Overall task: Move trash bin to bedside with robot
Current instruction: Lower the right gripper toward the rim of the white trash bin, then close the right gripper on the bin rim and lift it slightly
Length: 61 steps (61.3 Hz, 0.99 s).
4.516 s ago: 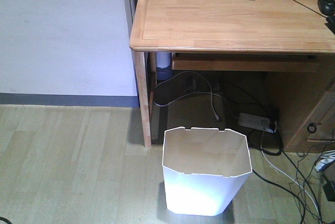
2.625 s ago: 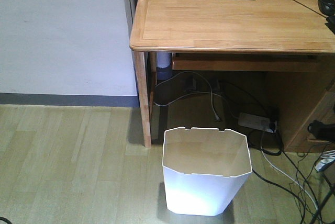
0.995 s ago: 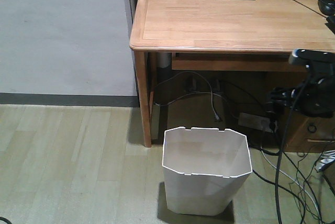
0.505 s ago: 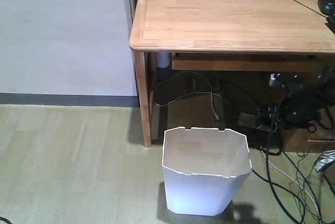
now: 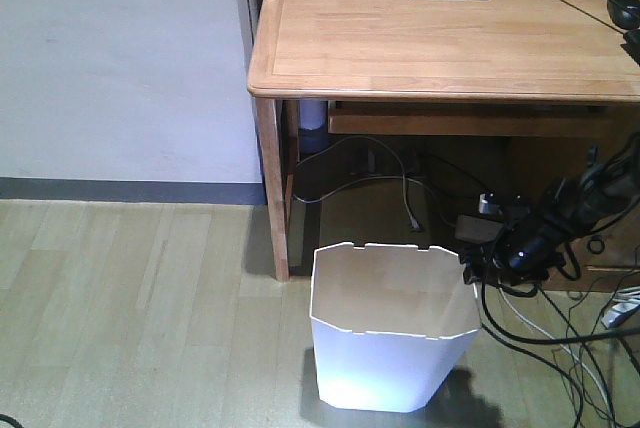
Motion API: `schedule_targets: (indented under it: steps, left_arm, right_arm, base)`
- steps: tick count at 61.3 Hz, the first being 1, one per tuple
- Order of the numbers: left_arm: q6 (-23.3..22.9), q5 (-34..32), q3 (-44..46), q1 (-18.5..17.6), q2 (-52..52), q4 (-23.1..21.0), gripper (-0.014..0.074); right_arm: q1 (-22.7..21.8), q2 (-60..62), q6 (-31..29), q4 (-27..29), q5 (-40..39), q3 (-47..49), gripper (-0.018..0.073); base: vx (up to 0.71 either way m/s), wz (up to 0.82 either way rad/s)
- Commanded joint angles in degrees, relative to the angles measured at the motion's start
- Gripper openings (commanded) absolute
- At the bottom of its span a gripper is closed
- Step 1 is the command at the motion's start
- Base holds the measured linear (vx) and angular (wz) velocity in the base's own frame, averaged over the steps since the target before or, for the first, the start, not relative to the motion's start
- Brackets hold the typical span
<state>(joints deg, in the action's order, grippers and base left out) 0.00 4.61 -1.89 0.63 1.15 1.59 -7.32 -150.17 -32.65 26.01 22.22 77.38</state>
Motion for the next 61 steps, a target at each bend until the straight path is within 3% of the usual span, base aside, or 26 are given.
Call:
schedule_targets:
  steps: [1,30,40,53,61]
  left_arm:
    - [-0.8,-4.2,-0.7,-0.4,0.4,-0.5,-0.0006]
    - [-0.8,-4.2,-0.7,-0.4,0.4,-0.5,-0.0006]
    - [-0.8,-4.2,-0.7,-0.4,0.4,-0.5,-0.0006]
    - [-0.8,-4.2,-0.7,-0.4,0.4,-0.5,-0.0006]
    - [-0.8,-4.2,-0.7,-0.4,0.4,-0.5,-0.0006]
  right_arm:
    - [-0.1,-0.2,-1.0,0.5,-0.4,4.3,0.0568]
    - [-0.1,-17.5,-1.0,-0.4,1.3,22.5,0.0566]
    - [-0.1,-21.5,-1.0,-0.5,3.0,28.4,0.0527]
    - [-0.1,-26.1,1.7,-2.8,9.6,36.9,0.0386]
    - [-0.1,-27.3,4.4,-3.3,14.1,40.6,0.0124]
  base:
    - [0.00,0.00]
    - [0.00,0.00]
    - [0.00,0.00]
    - [0.00,0.00]
    - [0.00,0.00]
